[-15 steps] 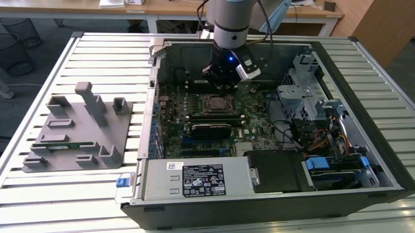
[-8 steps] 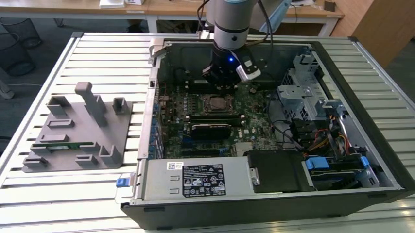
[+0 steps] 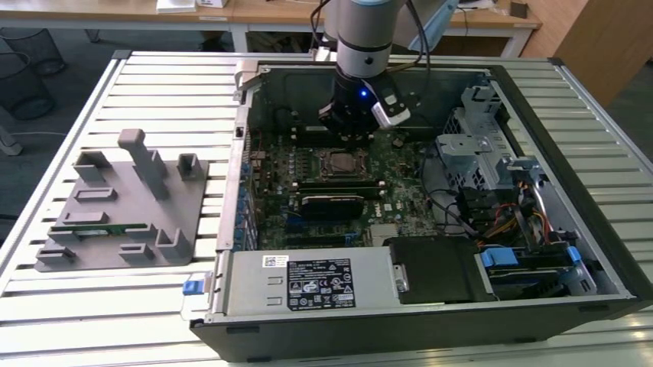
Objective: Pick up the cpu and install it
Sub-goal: 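Install the first cpu locking lever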
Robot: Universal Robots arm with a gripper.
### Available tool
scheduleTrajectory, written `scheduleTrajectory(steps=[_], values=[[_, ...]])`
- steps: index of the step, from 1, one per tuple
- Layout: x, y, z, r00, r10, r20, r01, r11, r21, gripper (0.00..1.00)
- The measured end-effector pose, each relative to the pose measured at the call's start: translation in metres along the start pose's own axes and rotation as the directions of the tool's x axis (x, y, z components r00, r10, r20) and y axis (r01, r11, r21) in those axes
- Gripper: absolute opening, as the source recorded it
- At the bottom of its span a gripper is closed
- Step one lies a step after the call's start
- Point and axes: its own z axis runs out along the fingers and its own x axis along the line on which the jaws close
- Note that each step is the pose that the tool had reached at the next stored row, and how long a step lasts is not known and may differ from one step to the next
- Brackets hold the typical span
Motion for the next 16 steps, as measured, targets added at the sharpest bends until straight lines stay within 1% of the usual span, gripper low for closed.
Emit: scheduleTrajectory(steps=[5,7,10,16], values=[[0.0,0.0001,-0.0073,1.0,0.0,-0.0037,0.0,1.0,0.002,0.11],[-0.0001,-0.0006,-0.0076,1.0,0.001,-0.0049,-0.001,1.0,0.0024,0.11],[0.0,-0.0036,-0.0078,1.0,0.003,-0.0051,-0.003,1.0,0.0025,0.11],[-0.0005,-0.0068,-0.0078,1.0,0.003,-0.005,-0.003,1.0,0.0025,0.11]])
